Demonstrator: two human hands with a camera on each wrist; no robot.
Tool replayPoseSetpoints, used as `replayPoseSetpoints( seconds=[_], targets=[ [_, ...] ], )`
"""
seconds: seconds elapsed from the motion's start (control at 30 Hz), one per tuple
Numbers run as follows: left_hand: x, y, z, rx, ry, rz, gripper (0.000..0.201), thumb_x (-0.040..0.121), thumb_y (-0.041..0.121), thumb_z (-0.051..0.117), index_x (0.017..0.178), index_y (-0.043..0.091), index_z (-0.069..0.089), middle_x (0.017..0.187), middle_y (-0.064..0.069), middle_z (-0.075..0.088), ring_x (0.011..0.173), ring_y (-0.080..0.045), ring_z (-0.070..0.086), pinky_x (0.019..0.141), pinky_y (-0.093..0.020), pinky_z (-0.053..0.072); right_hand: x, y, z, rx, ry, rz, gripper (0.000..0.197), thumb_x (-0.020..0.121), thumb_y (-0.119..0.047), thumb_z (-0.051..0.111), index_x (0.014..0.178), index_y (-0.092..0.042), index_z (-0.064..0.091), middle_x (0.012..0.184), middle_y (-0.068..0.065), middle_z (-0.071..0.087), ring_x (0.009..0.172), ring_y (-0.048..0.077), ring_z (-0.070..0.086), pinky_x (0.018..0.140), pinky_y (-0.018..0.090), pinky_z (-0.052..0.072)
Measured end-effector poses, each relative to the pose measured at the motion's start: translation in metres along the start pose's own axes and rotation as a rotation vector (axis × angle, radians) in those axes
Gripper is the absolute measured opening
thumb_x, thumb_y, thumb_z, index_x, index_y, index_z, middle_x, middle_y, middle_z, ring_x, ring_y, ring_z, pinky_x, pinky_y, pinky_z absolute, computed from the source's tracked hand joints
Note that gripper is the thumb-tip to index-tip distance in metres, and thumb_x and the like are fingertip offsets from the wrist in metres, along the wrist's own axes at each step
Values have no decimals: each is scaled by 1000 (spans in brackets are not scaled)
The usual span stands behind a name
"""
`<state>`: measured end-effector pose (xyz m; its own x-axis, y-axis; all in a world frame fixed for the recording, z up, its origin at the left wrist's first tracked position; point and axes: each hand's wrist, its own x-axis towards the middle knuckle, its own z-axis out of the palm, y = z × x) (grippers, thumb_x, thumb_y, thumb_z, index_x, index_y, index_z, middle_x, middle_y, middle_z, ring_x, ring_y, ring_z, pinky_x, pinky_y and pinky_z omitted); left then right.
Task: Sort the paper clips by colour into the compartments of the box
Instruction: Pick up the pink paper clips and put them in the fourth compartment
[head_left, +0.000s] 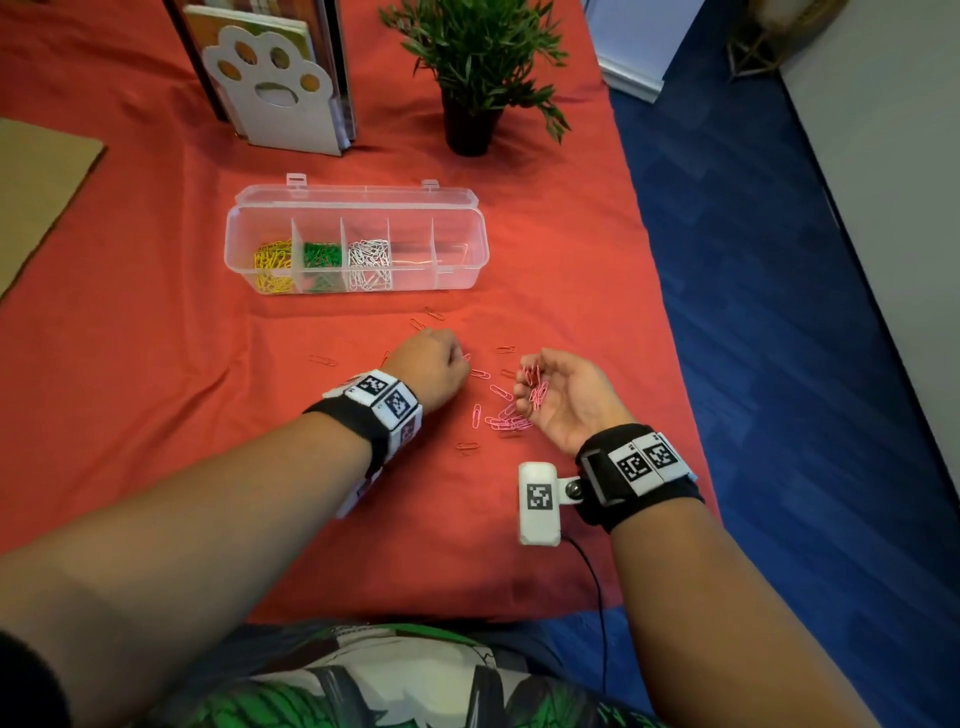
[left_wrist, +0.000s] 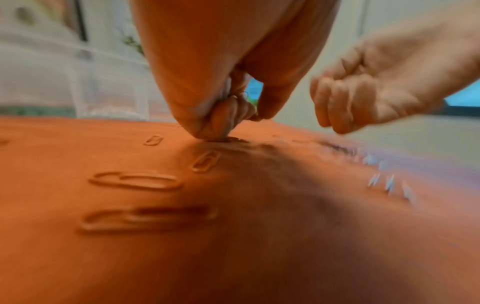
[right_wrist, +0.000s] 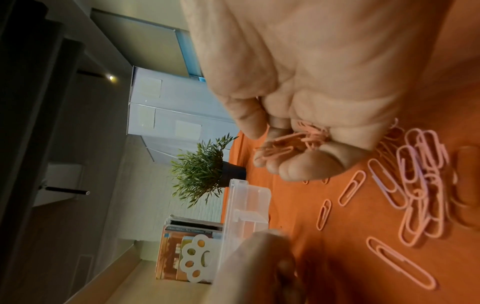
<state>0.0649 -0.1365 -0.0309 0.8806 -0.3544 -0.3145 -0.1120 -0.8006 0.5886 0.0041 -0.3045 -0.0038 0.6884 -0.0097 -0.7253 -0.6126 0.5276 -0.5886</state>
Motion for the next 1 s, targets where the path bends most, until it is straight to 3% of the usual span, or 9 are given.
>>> replayPoseSetpoints(
  seconds=[0.17,0.3,0.37,0.43,0.5,0.6,0.7,0.8,1.0],
  targets=[
    [-21,13,-24,-1227,-275,-340,13,62,6,33,61,14,43,57,-5,41,42,-14,34,43,-15,27,5,4,3,-381,112,-129,26,93,1,40,81,-13,60,70,-4,52,55,7,36,49,20,29],
    [-29,11,-31,-1518,-316,-368,21,59,14,37,67,9,55,60,-6,57,47,-15,52,45,-18,45,11,11,9,-638,230,-167,32,88,5,40,76,-18,58,71,-1,52,55,8,37,48,20,28],
    [-25,13,-24,-1391,-234,-468,17,73,14,40,64,13,55,55,-2,49,38,-9,42,38,-13,37,12,11,11,-540,237,-125,30,88,3,37,77,-16,57,67,-1,45,53,9,34,46,20,26],
    [-21,10,-11,-988,-134,-426,18,81,18,51,64,18,58,53,0,44,36,-9,36,37,-15,33,11,11,13,-463,238,-94,28,91,-1,36,77,-16,56,68,-2,44,52,8,33,41,18,26],
    [-20,5,1,-544,-87,-233,10,80,25,64,72,19,68,63,-4,63,53,-16,54,56,-29,50,12,11,13,-540,242,-110,23,92,-7,43,76,-18,54,71,-3,48,52,8,35,40,18,27],
    [-28,0,8,32,-145,124,19,81,29,64,98,23,71,98,-5,72,92,-21,64,83,-29,48,16,11,8,-991,257,-258,18,85,-12,54,71,-23,54,73,-5,55,62,11,48,59,24,38],
    [-29,-1,9,189,-165,273,26,84,29,60,108,25,67,106,-6,65,102,-24,59,88,-32,48,19,17,6,-1380,279,-423,2,82,-15,58,80,-17,60,90,3,52,77,18,52,73,20,38],
    [-29,-3,11,286,-166,298,20,85,33,58,99,20,65,103,-7,61,99,-27,59,83,-36,49,23,25,3,-1591,248,-542,14,80,-16,60,93,-11,60,102,12,50,93,30,55,86,33,48],
    [-31,-2,13,529,-193,354,32,94,35,43,107,6,52,110,-14,55,100,-33,59,76,-39,48,21,31,8,-1828,238,-620,19,82,-7,51,100,-4,54,107,15,50,100,35,51,82,42,47]
  ],
)
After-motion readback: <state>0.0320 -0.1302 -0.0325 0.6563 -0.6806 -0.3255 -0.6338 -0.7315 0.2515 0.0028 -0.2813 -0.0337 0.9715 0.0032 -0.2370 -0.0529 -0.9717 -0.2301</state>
